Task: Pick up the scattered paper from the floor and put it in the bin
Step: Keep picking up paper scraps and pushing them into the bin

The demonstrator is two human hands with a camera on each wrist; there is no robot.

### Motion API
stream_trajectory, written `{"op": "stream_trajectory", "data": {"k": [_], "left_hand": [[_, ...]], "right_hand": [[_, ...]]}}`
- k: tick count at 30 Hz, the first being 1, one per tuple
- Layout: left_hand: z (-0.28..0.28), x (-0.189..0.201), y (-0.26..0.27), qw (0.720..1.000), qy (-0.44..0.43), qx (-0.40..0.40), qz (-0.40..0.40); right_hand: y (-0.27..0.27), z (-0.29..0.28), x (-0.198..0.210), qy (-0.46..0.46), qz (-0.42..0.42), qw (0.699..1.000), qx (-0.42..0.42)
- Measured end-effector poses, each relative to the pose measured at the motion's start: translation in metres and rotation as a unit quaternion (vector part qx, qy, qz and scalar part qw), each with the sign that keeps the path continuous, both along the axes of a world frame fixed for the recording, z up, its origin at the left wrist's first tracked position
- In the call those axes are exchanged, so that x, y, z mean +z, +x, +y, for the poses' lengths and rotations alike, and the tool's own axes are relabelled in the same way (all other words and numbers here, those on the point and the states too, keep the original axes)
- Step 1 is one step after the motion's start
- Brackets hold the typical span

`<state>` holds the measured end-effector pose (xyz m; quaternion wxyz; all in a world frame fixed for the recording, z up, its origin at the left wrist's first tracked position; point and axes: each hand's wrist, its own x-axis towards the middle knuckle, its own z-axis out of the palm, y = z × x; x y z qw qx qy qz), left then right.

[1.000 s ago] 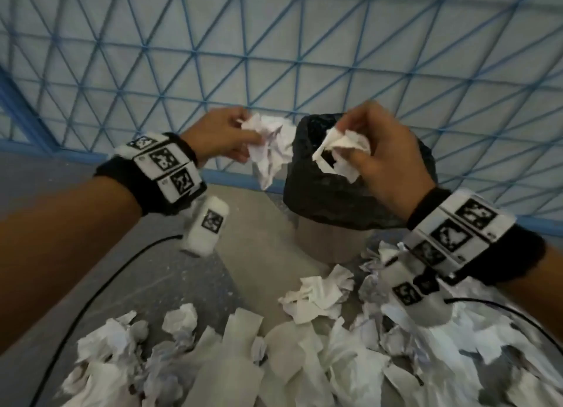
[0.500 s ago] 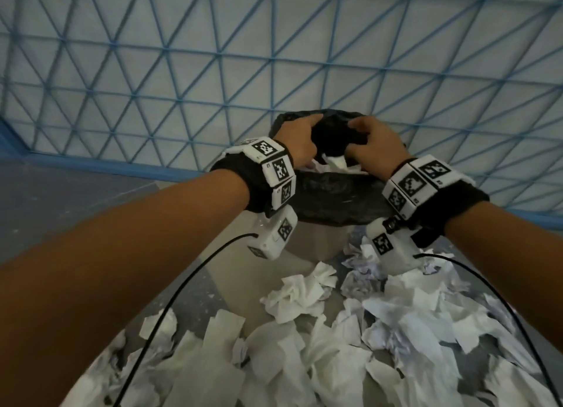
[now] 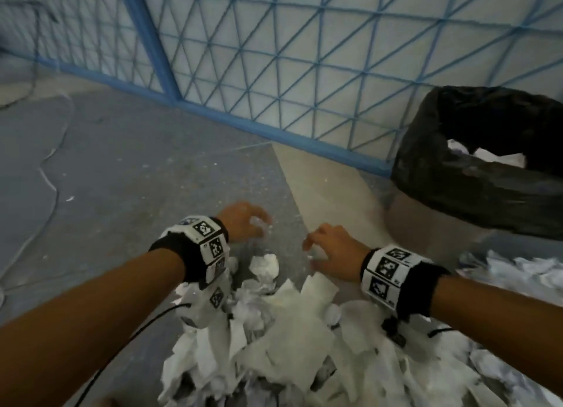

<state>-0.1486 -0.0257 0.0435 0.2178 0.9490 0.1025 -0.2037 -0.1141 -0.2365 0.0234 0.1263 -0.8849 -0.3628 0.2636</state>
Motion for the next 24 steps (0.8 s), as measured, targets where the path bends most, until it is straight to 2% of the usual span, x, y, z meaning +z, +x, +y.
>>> {"op": "stream_trajectory", "data": {"k": [3, 5, 7, 9, 11, 14, 17, 20, 24], "left_hand": [[0.010, -0.043, -0.036, 0.987, 0.063, -0.010, 0.147], [0.005, -0.065, -0.051, 0.986, 0.056, -0.020, 0.158], [-0.002, -0.082, -0.058, 0.989, 0.022, -0.014, 0.142], [-0.010, -0.095, -0.061, 0.992, 0.035, -0.025, 0.117], [-0.021, -0.103, -0.063, 0.994, 0.060, -0.042, 0.084], [-0.025, -0.098, -0.063, 0.997, 0.029, -0.056, 0.040], [-0.015, -0.084, -0.057, 0.998, -0.057, 0.026, -0.006], [0.001, -0.066, -0.049, 0.982, -0.142, 0.122, -0.024], [0.018, -0.040, -0.039, 0.966, -0.220, 0.140, -0.010]], "right_hand": [[-0.026, 0.010, -0.034, -0.065, 0.078, 0.993, 0.052], [-0.045, 0.012, -0.049, -0.109, 0.100, 0.982, 0.116], [-0.061, 0.013, -0.058, -0.148, 0.084, 0.969, 0.177], [-0.068, 0.014, -0.064, -0.155, 0.052, 0.967, 0.195], [-0.067, 0.014, -0.070, -0.129, 0.022, 0.975, 0.179], [-0.054, 0.008, -0.072, -0.080, 0.039, 0.988, 0.127], [-0.044, 0.002, -0.065, 0.009, 0.061, 0.997, 0.041], [-0.036, 0.000, -0.051, 0.072, 0.080, 0.993, -0.053], [-0.025, 0.000, -0.036, 0.084, 0.096, 0.988, -0.088]]}}
